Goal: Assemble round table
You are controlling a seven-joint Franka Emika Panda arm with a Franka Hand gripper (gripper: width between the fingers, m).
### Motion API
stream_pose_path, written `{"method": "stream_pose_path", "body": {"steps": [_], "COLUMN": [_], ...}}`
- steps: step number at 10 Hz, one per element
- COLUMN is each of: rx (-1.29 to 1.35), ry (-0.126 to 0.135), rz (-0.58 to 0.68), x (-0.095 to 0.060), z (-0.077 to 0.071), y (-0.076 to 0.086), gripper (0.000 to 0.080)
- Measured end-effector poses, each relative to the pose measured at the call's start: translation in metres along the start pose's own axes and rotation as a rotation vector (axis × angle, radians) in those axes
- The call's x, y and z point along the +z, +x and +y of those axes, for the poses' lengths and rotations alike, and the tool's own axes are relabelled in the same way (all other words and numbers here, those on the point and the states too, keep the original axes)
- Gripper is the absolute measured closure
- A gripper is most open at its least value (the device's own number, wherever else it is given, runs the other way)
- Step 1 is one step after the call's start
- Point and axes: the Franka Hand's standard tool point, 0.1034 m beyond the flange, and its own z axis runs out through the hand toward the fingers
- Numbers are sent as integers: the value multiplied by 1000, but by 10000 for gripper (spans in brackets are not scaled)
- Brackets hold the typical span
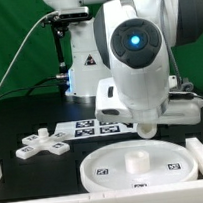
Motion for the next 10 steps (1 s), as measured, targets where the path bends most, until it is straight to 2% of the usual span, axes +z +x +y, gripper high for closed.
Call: {"method": "stream_pose_path", "body": {"steps": [2,4,5,6,9,10], "rx": [44,46,46,46,45,16], "ry": [-8,-12,-12,-12,-12,-7], "rz": [-47,-51,-52,-52,-51,-45], "x": [14,16,16,16,15,3], "z": [4,4,4,4,4,5], "y": [0,-1,-1,-1,-1,-5], "gripper": [151,151,252,393,396,396]}}
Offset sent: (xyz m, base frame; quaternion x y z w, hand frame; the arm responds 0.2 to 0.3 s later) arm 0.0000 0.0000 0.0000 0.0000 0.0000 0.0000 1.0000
